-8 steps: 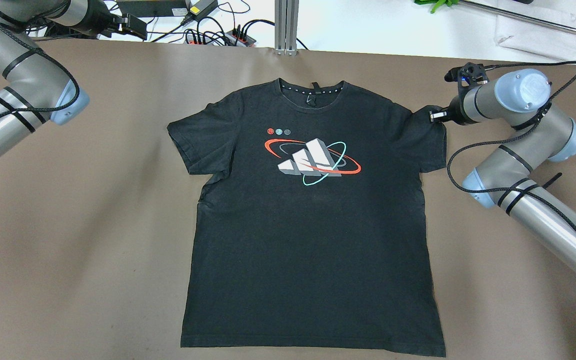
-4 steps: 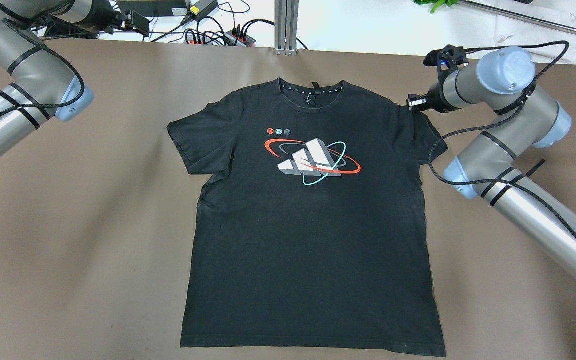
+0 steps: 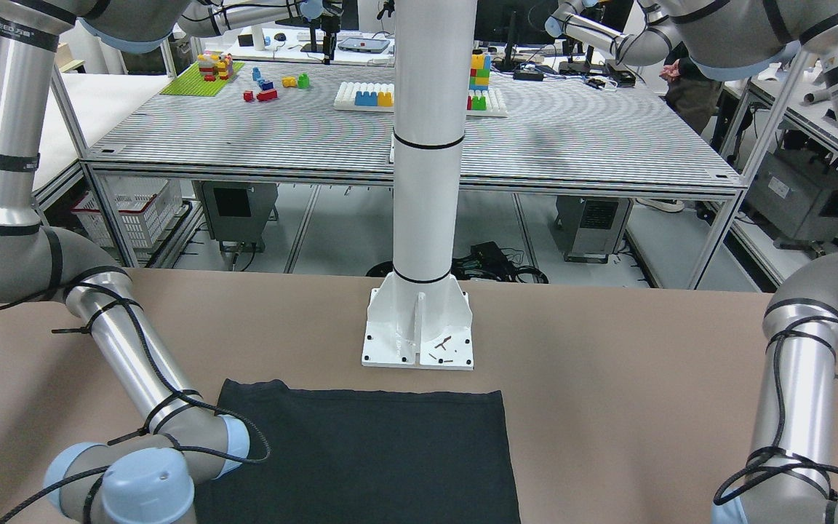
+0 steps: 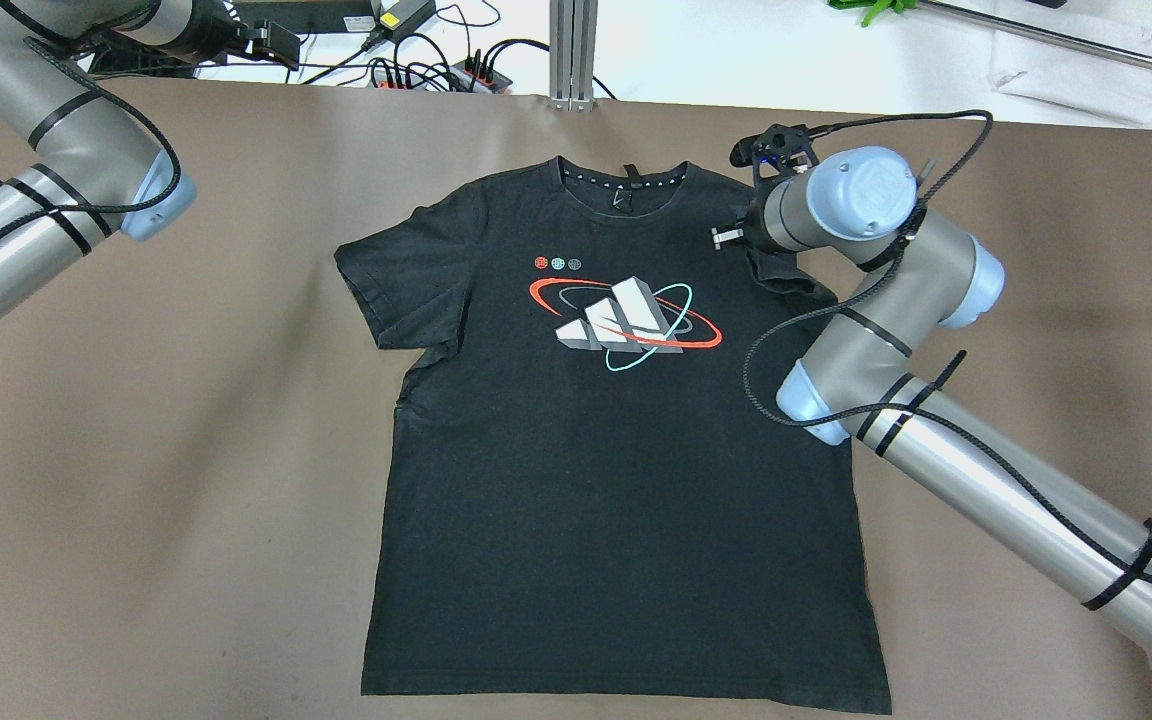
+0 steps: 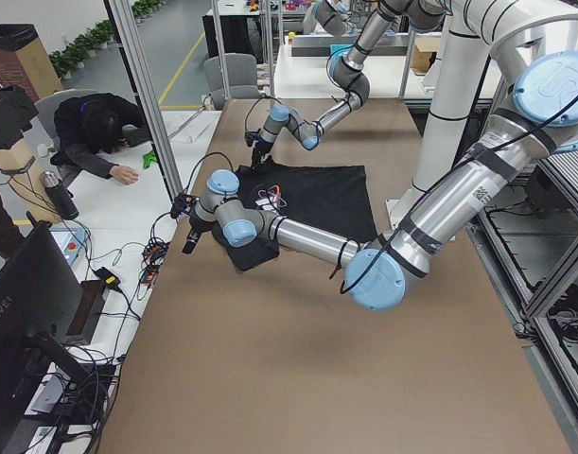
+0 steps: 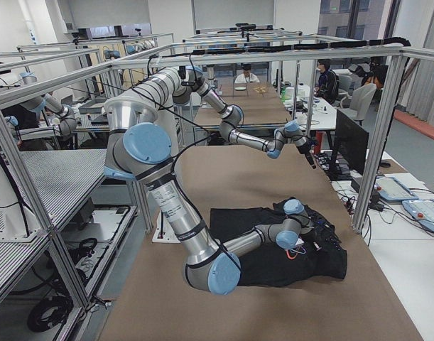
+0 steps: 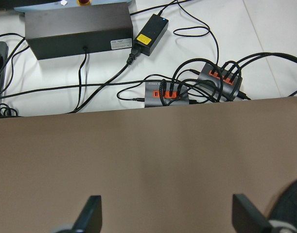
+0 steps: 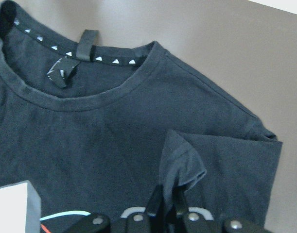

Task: Fold clothes
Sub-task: 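Fold the grasped sleeve inward over the shirt body with the right gripper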

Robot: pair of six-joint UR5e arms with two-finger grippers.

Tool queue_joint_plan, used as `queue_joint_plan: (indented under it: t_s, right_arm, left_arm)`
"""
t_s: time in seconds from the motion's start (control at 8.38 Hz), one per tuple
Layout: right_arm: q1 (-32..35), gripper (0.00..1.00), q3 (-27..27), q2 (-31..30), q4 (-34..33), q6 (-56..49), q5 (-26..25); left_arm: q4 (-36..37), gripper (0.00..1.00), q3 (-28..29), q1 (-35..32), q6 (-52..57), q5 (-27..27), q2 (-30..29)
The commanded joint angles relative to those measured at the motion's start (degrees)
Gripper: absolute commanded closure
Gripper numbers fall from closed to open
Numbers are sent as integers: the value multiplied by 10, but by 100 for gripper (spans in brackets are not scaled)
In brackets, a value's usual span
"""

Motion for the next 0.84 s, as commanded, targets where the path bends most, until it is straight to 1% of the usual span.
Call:
queue_joint_plan:
  t_s: [0.0,0.12,0.24,0.36,0.72]
  right_arm:
    - [-34,100,-13,48,-44,29,-37]
    - [-42,93,-21,50,-45,29,-56]
    - [-44,7,-22,46,-43,28,-65]
    - [-44,6,-22,40,-40,28,-65]
    - [-36,6,-18,30,-18,29,-66]
  left_arm:
    - [-6,6,8,9,0,13,-3]
    - [-7,6,8,9,-1,13,-3]
    - [-7,6,8,10,-1,14,-3]
    - [-7,6,8,10,-1,14,-3]
    - [-7,6,2,10,-3,13,-4]
